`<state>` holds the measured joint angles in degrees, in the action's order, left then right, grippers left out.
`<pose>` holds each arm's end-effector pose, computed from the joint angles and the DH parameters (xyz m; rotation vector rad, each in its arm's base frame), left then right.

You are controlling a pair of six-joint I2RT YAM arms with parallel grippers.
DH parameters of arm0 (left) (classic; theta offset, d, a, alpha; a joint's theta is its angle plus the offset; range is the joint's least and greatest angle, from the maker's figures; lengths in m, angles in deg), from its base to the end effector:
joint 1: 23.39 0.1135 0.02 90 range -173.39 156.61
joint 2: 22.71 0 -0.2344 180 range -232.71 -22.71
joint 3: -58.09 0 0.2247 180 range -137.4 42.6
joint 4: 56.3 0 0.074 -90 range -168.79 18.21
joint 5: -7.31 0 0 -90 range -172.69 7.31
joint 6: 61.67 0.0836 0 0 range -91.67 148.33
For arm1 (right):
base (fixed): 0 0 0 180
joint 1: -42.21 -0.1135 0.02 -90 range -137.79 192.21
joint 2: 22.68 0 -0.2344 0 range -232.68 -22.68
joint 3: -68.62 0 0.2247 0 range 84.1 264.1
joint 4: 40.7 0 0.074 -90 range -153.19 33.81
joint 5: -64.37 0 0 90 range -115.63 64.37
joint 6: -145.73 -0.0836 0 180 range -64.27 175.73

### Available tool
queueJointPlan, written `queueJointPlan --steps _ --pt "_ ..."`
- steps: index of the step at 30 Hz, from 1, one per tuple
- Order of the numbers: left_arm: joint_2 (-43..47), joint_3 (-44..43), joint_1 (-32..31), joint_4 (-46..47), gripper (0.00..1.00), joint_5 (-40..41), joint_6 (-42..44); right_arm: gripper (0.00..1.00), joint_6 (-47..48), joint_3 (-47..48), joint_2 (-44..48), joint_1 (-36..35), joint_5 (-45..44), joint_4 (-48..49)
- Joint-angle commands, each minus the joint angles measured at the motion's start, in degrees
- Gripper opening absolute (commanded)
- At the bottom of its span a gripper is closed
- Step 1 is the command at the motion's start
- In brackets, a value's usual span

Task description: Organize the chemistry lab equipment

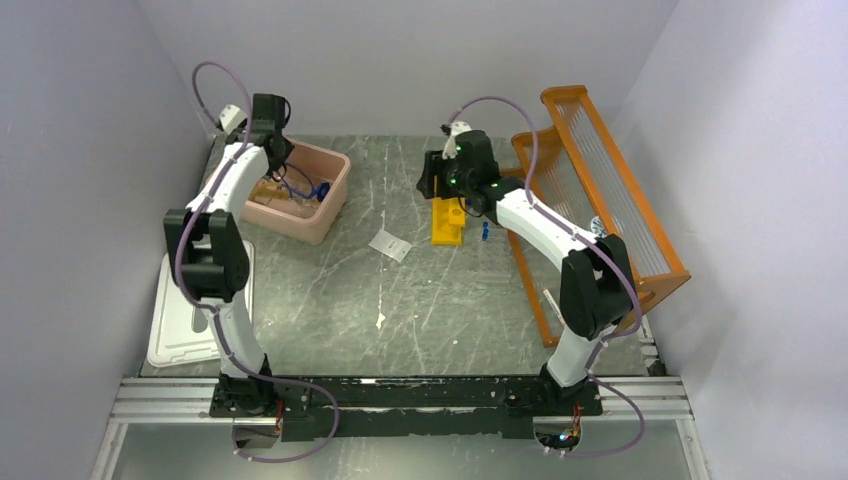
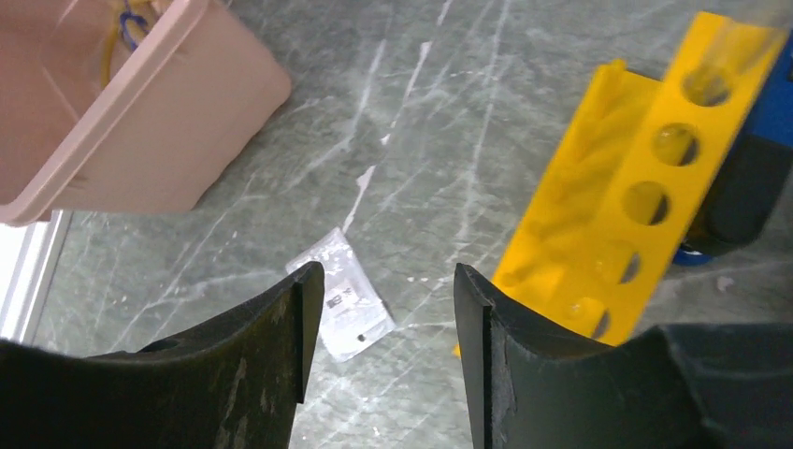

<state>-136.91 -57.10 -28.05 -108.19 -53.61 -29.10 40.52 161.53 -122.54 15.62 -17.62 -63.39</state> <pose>0.4354 0.0053 0.2171 -1.2161 1.9732 0.0902 0.3699 0.1982 0.2397 -0.2982 2.1160 0.5826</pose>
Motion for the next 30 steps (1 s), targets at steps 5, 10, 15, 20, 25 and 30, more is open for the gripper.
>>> queueJointPlan --steps 5,10,15,20,25,30 --pt "15.88 4.12 -2.58 3.29 0.67 -3.22 15.55 0.60 4.31 8.91 -6.98 -9.31 -3.33 -11.29" --pt "26.28 13.85 -3.37 10.01 0.66 -17.84 25.95 0.63 4.00 12.36 -13.93 -11.48 -1.64 -16.76" --pt "34.90 27.68 -3.59 24.04 0.63 -42.39 32.97 0.67 0.50 12.29 -18.17 -11.48 -0.86 -16.12" --pt "35.84 32.51 -4.72 26.99 0.61 -59.07 34.58 0.68 0.01 14.66 -22.64 -11.57 -1.15 -17.88" --pt "37.35 35.43 -7.60 25.72 0.61 -59.60 38.52 0.64 2.87 16.61 -25.89 -12.09 -2.71 -21.26" --pt "37.56 37.16 -8.66 25.16 0.60 -57.95 39.23 0.57 4.52 16.68 -27.87 -12.91 -5.44 -23.10"
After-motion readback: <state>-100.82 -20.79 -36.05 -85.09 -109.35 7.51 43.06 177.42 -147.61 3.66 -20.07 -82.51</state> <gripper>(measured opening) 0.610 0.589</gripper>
